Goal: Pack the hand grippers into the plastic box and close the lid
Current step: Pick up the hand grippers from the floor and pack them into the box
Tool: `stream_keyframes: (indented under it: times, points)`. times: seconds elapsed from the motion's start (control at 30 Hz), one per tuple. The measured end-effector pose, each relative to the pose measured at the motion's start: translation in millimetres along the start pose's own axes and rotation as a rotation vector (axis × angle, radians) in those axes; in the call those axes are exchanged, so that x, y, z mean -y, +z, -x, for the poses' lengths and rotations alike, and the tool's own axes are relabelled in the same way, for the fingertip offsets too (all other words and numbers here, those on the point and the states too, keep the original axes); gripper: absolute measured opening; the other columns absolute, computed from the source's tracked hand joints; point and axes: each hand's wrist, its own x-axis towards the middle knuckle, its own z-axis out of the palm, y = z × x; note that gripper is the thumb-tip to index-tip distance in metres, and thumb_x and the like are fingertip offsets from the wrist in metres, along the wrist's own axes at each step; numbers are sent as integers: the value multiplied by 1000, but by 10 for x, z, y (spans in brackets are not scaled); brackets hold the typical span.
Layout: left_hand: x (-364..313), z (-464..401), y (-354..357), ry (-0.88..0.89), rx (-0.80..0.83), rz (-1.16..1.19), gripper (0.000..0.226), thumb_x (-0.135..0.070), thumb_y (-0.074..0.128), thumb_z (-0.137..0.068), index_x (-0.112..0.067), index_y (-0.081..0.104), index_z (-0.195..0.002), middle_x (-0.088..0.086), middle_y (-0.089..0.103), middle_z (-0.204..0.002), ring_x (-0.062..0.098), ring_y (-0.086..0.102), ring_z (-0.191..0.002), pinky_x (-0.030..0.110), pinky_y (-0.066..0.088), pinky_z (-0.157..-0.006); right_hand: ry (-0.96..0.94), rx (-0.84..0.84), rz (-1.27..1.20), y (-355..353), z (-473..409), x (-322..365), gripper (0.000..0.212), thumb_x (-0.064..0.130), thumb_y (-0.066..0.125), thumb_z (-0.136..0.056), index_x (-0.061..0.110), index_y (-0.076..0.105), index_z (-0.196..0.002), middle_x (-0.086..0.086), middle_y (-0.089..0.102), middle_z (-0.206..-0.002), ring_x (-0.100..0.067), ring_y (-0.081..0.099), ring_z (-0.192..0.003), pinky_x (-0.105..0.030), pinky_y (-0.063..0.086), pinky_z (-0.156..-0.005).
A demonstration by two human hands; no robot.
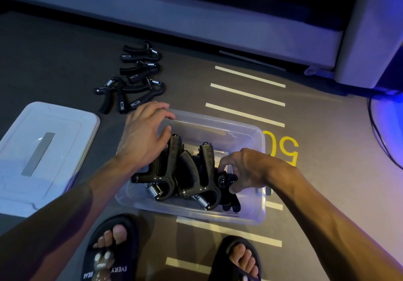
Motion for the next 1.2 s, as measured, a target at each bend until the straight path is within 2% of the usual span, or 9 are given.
stream_keyframes:
  times: [0.4, 0.5, 0.53, 0.63, 0.8, 0.93, 1.03, 1.13, 1.2]
  points:
    - [-16, 2, -16, -4, 1, -4, 28, -22, 65, -91, -29, 64, -119, -10, 53, -141, 16, 38, -137, 33, 22, -110, 26, 26, 15, -51, 34, 6, 55, 32, 84, -73, 39, 59, -121, 4, 61, -90, -24, 61, -83, -31, 52, -71]
    - [-18, 3, -20, -1, 1, -7, 29, -23, 66, -91, -29, 64, -119, -10, 54, -141, 16, 38, -138, 35, 23, -111, 1, 22, 7, -159, 91, 37, 51, 30, 81, -77, 36, 59, -122, 5, 62, -88, -19, 57, -80, -20, 41, -58]
    - [-17, 3, -23, -3, 1, -6, 29, -23, 66, -91, -30, 64, -119, -10, 53, -141, 16, 38, -138, 34, 23, -110, -16, 2, 7, -219, 117, 54, 49, 31, 80, -78, 36, 60, -122, 6, 63, -88, -18, 56, -80, -20, 39, -59]
    - [-27, 6, -25, -7, 9, -12, 30, -24, 66, -91, -29, 64, -121, -10, 54, -141, 15, 39, -138, 36, 26, -111, -108, -130, 11, -470, 169, 116, 39, 34, 75, -84, 32, 62, -121, 6, 66, -90, -15, 57, -81, -27, 43, -70]
    - [-17, -6, -30, -3, 10, -16, 31, -27, 63, -92, -29, 62, -122, -12, 55, -139, 14, 40, -135, 37, 29, -109, -292, -502, 3, -782, -96, 331, 18, 26, 61, -91, 22, 68, -108, 11, 55, -70, -12, 53, -67, -29, 40, -68]
    - [12, -77, -86, -13, -16, 24, 32, -35, 50, -95, -28, 61, -124, -11, 61, -130, 16, 49, -125, 35, 33, -101, -387, -657, -16, -882, -513, 507, 19, 21, 54, -91, 17, 67, -104, -3, 64, -89, -23, 59, -82, -37, 47, -78]
    - [190, -202, -142, -120, -99, 135, 31, -35, 43, -100, -25, 66, -119, -7, 66, -118, 19, 56, -112, 41, 40, -99, -413, -656, -48, -978, -783, 566, 18, 18, 56, -92, 14, 68, -106, -8, 66, -93, -25, 61, -87, -39, 46, -83]
    - [586, -340, -146, -358, -167, 335, 37, -32, 40, -98, -19, 73, -110, -3, 70, -113, 15, 59, -108, 26, 40, -94, -406, -660, -108, -1031, -986, 588, 21, 22, 54, -94, 17, 68, -108, -8, 68, -99, -25, 63, -88, -39, 48, -84]
    - [911, -411, -74, -483, -91, 301, 42, -35, 39, -93, -17, 74, -109, 3, 70, -114, 18, 60, -110, 22, 39, -90, -399, -651, -151, -1043, -1108, 597, 20, 20, 56, -95, 16, 69, -110, -7, 68, -99, -23, 62, -88, -34, 46, -82]
